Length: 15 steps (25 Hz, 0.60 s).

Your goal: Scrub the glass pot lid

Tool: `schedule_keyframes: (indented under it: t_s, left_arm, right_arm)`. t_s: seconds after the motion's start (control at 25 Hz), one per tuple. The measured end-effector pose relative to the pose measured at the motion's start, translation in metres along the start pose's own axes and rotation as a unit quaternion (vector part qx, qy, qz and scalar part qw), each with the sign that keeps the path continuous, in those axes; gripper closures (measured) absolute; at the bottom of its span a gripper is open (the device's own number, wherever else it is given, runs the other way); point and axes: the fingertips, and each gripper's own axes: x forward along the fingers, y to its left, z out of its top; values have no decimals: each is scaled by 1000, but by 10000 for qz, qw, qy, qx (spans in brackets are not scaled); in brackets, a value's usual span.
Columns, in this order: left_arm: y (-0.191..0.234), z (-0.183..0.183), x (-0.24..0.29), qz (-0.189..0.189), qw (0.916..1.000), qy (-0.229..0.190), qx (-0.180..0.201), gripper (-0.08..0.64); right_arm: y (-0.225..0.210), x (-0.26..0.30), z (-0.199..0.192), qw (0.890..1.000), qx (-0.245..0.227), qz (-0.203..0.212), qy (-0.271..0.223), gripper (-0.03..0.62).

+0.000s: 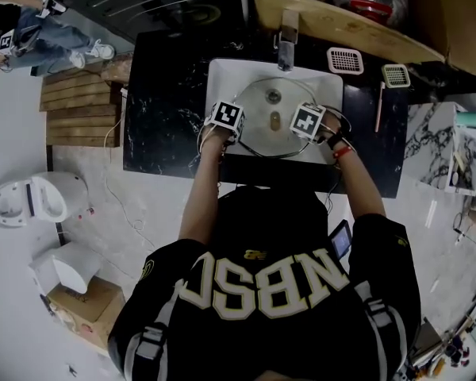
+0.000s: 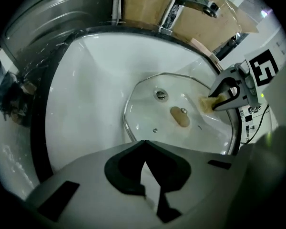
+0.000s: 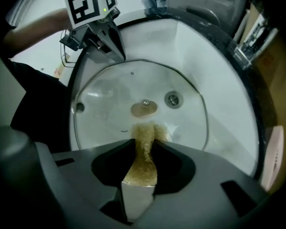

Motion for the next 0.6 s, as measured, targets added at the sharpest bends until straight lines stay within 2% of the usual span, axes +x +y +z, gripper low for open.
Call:
schedule_keyframes:
  t_s: [0.12,0.28,0.6]
  left_arm:
    - [0,-2,-1,-61,9999,38,-103,548]
    - [0,0,-3,-81,9999,0,-135,548]
    - [1,0,-3,-192,9994,-2,-299,548]
  right_arm:
    - [17,-6,-3,9996,-26,233,124,465]
    - [58,-5,25,9929,-185,1077,-468,465]
    - [108,-8,76,9714,-358,1855,-1439,463]
